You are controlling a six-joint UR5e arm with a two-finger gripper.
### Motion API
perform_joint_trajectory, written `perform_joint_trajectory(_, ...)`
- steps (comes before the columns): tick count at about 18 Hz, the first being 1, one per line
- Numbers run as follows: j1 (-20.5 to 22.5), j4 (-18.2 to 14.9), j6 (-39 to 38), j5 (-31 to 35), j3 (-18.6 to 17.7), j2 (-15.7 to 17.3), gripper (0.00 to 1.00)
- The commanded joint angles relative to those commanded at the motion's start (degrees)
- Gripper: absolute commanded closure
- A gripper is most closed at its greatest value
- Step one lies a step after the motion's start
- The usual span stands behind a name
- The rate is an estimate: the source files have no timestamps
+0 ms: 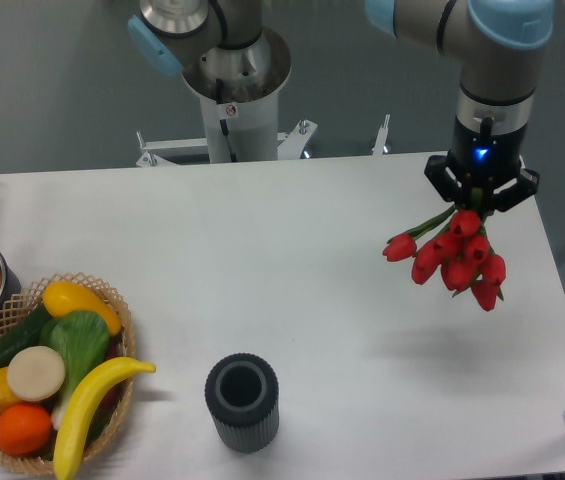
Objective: Insert the flowers into the vase
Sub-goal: 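Lift the held red tulip bunch slightly with the gripper, then carry the tulip bunch over the black ribbed vase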
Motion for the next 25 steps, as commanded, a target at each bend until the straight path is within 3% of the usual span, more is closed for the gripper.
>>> perform_joint_trajectory(10, 1.9, 0.4, -0.9, -4.3, 0.3, 0.2, 1.0)
perform_joint_trajectory(17, 3.0, 6.3, -8.5, -19.0, -0.3, 0.3, 1.0)
perform_joint_trajectory(20, 2.0, 10.8, -12.1, -20.7, -0.6, 0.0, 1.0)
perform_joint_trajectory(22, 1.1, 11.4, -14.2, -23.8, -0.4, -0.8, 1.0)
perform_joint_trajectory(25, 0.2, 11.3, -15.0, -33.6, -0.3, -3.6, 1.0)
